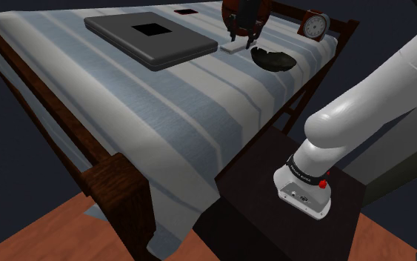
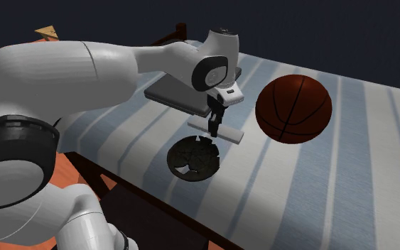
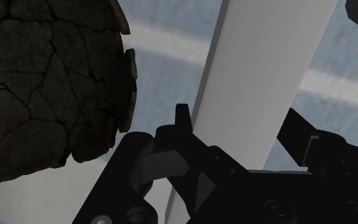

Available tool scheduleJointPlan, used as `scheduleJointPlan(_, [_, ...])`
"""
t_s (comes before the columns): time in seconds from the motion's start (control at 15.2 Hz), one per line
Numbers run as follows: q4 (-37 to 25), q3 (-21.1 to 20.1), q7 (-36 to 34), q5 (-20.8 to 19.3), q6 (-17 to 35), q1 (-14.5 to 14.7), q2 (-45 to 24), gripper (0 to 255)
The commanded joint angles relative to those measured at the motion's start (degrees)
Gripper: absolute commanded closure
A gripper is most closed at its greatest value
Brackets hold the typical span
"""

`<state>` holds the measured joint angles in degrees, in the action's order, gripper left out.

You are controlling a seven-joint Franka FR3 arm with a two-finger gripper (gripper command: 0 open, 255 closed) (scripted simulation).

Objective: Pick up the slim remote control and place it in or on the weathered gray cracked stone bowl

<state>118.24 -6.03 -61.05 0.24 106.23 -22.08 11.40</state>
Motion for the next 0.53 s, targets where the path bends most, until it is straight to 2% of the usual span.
scheduleJointPlan(0.0, [-1.32, -0.07, -0.12, 0.05, -1.65, 0.06, 0.33, 255])
scheduleJointPlan(0.46, [-6.67, -0.01, -0.06, 0.04, -7.04, 0.03, 0.38, 255])
